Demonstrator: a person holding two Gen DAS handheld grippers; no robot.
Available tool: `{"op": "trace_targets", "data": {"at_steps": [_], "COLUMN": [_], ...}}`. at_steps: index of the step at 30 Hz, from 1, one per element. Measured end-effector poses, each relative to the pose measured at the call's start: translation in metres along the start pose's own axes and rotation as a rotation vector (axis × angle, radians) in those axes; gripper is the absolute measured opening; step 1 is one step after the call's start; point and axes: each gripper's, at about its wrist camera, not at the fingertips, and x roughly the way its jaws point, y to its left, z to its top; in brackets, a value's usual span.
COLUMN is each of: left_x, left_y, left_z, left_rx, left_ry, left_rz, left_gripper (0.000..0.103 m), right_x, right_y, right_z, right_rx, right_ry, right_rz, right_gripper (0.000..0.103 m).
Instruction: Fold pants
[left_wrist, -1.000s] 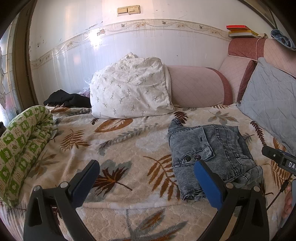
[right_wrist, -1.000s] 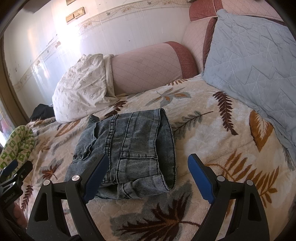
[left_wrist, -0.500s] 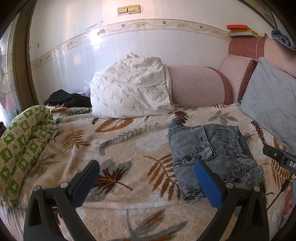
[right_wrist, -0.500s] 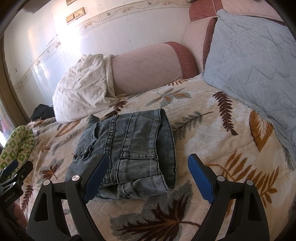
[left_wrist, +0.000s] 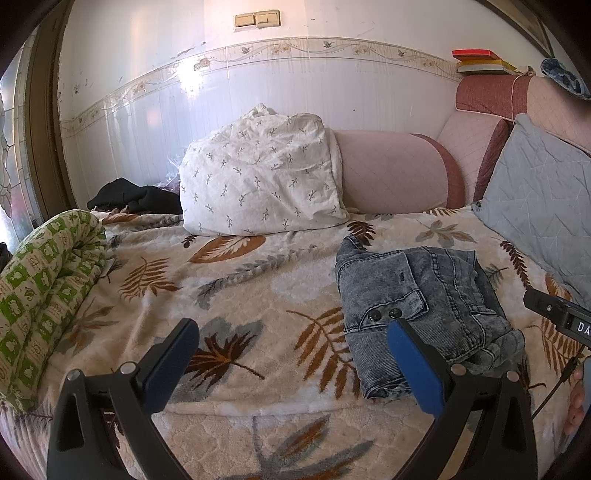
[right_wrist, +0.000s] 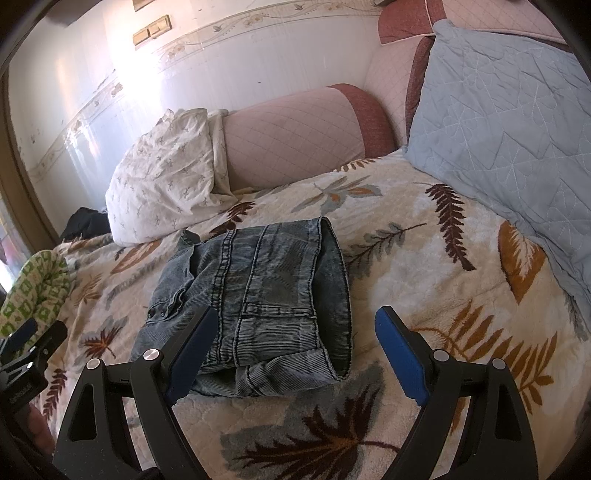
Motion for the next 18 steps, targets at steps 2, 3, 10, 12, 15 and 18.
{"op": "trace_targets", "data": {"at_steps": [2, 3, 10, 12, 15, 18], "left_x": [0.0, 0.0, 0.0001, -0.0001, 0.0003, 0.0004], "left_y": [0.0001, -0.0006, -0.0007, -0.001, -0.0012, -0.001], "left_z": [0.0, -0.0003, -0.0005, -0.0007, -0.001, -0.0014], "left_rx": [0.0, 0.001, 0.001, 0.002, 0.002, 0.002], "left_ry": [0.002, 0.002, 0.003, 0.003, 0.004, 0.003], "left_rz": [-0.002, -0.001, -0.001, 0.001, -0.001, -0.001], "left_gripper": [0.103, 0.103, 0.103, 0.103, 0.103, 0.103], "right_x": [-0.0002, -0.0001, -0.0002, 0.0, 0.0, 0.0], "right_y": [-0.0002, 0.0, -0.0008, -0.0006, -0.0007, -0.0004], "right_z": [-0.0004, -0.0002, 0.0002, 0.0004, 0.0003, 0.0005], "right_rx": [0.001, 0.002, 0.002, 0.001, 0.002, 0.004], "right_ry": [0.0, 0.001, 0.0, -0.001, -0.001, 0.0], "right_rz": [-0.001, -0.001, 0.0, -0.001, -0.001, 0.002], "right_gripper": [0.087, 0.087, 0.087, 0.087, 0.087, 0.087]}}
